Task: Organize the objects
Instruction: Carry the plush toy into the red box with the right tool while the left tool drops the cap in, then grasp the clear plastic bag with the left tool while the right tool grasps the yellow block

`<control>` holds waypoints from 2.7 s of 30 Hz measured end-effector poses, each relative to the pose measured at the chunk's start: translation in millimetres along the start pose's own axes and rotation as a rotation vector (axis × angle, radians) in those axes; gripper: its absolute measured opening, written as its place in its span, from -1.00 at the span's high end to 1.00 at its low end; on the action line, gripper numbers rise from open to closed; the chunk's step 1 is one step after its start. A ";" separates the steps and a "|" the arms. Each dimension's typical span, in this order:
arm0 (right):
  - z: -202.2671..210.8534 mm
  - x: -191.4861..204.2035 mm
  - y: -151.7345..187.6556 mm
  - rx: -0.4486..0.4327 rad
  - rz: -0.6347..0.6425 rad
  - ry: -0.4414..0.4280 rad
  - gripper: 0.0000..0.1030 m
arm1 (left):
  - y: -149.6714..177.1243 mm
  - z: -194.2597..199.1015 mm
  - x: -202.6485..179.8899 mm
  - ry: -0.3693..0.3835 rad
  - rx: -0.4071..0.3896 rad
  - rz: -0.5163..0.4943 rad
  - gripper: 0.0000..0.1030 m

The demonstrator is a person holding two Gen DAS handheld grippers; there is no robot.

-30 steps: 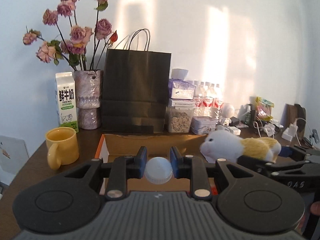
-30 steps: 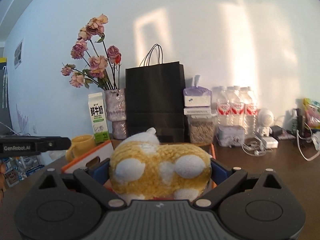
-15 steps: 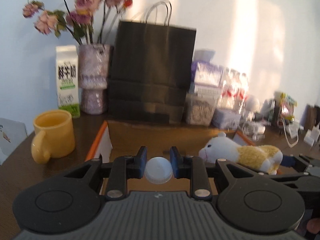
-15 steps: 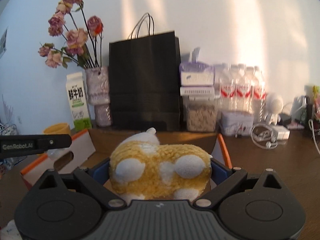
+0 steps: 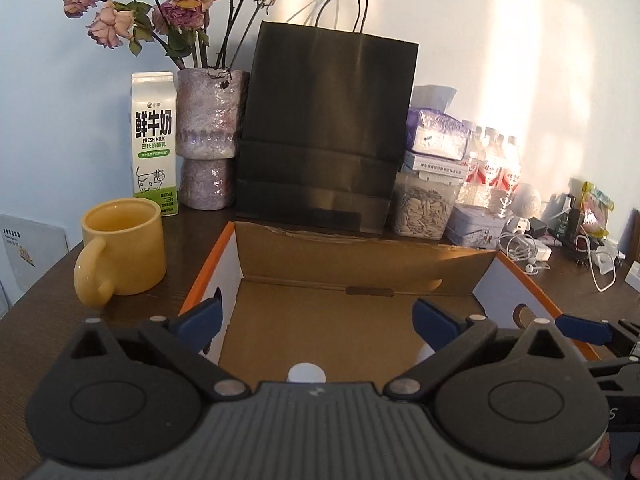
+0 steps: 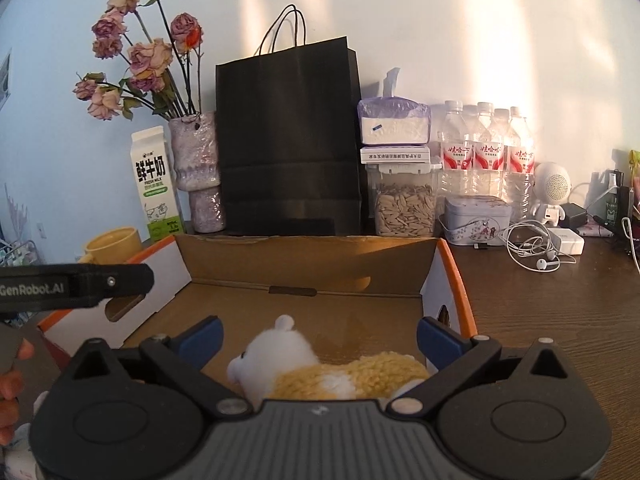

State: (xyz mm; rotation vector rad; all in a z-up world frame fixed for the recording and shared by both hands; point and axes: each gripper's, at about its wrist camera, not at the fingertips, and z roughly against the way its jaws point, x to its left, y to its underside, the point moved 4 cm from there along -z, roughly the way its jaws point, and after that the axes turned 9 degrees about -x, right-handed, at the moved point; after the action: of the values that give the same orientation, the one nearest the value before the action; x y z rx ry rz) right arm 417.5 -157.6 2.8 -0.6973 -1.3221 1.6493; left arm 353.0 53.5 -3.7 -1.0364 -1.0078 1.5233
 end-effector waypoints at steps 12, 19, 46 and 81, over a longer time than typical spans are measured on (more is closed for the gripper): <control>14.6 6.1 -15.8 -0.030 0.028 -0.003 -1.00 | -19.7 20.7 -14.9 0.030 -0.052 -0.028 -1.00; 37.2 14.1 -27.8 -0.049 0.042 -0.022 -1.00 | -33.2 49.0 -15.6 0.028 -0.085 -0.056 -1.00; 196.7 16.9 48.5 0.036 0.037 -0.050 -1.00 | 67.4 207.3 11.6 0.069 0.039 -0.061 -1.00; 223.3 27.6 112.6 0.151 0.053 -0.065 -1.00 | 132.9 226.0 -5.9 0.108 0.156 -0.055 0.13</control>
State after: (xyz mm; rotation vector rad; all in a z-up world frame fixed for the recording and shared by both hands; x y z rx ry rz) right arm 183.9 -240.4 -41.0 -0.5973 -1.2187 1.8071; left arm 102.7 4.5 -64.4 -0.9621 -0.8223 1.4615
